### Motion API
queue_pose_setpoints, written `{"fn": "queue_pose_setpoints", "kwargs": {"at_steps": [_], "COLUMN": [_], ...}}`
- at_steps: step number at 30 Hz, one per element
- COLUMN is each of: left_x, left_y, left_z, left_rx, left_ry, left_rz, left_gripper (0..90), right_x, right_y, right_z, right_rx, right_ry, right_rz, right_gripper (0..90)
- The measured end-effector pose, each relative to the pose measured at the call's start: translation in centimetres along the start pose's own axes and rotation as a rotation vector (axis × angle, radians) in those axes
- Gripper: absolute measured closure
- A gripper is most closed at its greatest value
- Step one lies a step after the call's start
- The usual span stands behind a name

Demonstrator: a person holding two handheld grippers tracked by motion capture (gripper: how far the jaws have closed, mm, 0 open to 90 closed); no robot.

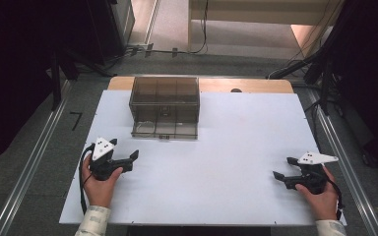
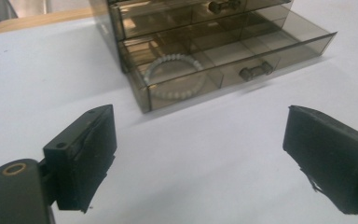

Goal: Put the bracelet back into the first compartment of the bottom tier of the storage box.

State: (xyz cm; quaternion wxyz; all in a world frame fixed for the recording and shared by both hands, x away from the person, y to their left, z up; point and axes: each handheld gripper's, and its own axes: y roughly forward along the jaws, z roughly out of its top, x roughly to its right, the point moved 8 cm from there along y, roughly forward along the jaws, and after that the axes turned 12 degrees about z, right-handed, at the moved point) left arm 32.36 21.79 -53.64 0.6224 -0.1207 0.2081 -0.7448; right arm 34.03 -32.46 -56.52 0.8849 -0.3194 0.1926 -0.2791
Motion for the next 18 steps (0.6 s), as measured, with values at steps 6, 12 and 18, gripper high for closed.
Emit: {"fn": "queue_pose_setpoints", "kwargs": {"at_steps": [6, 12, 18], "left_x": [-0.1, -0.7, -1.2], "left_y": [-0.7, -1.4, -2.1], "left_z": [-0.6, -1.4, -2.2], "left_rx": [0.0, 0.006, 0.006], "left_ry": [0.012, 0.004, -0.008], "left_rz": [0.004, 0.011, 0.007], "left_gripper": [7.7, 6.3, 3.2], "right_x": [0.0, 0.0, 0.0], "right_y": [0.0, 0.0, 0.0], "right_z": [0.0, 0.0, 0.0], "right_rx": [-0.002, -0.001, -0.003], "right_ry": [-0.004, -0.004, -0.003], "right_rz": [-0.003, -0.003, -0.002], "right_gripper": [15.5, 15.5, 15.4]}}
